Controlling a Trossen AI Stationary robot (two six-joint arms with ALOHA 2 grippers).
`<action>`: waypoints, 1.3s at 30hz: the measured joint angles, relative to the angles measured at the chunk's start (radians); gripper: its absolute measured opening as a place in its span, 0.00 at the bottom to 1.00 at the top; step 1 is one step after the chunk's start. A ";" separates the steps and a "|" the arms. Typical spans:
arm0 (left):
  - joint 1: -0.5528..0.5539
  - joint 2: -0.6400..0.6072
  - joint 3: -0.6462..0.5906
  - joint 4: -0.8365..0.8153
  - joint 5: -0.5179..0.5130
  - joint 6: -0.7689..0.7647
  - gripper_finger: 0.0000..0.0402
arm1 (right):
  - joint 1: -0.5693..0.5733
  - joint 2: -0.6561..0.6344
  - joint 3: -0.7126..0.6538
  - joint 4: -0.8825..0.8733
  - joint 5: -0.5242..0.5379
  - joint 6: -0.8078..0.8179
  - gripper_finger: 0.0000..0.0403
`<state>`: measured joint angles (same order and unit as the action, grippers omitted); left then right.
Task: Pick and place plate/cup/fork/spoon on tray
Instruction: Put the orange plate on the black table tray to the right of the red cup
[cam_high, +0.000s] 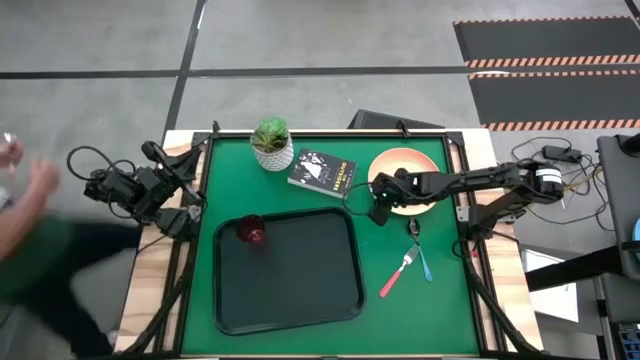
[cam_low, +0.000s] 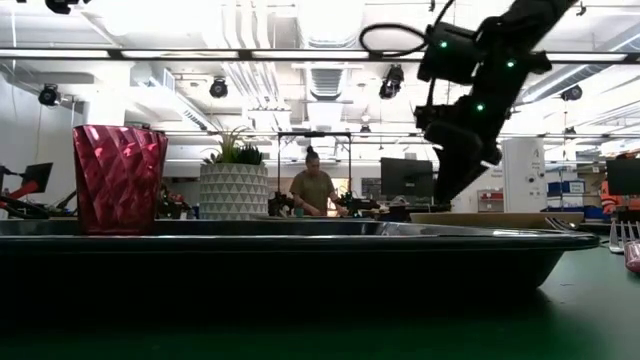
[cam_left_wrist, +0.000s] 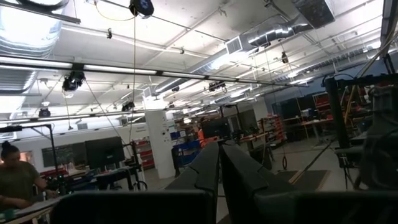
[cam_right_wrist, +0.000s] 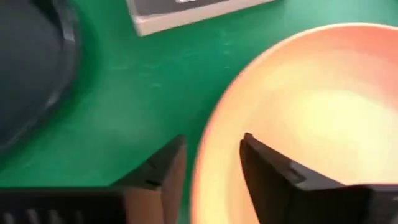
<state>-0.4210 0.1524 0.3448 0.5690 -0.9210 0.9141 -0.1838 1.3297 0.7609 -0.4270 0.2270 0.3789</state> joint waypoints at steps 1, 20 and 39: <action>0.000 0.000 0.003 0.003 0.000 0.013 0.00 | 0.001 0.006 -0.013 0.011 -0.001 0.009 0.40; 0.000 0.002 0.001 0.061 0.025 -0.045 0.00 | -0.020 0.120 0.013 0.051 -0.021 0.078 0.04; 0.000 0.069 -0.048 -0.064 0.211 -0.684 0.00 | 0.459 0.074 0.411 -0.167 0.371 -0.076 0.02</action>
<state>-0.4210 0.2217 0.2972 0.5053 -0.7103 0.2301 0.2751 1.4038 1.1722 -0.5941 0.5984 0.3024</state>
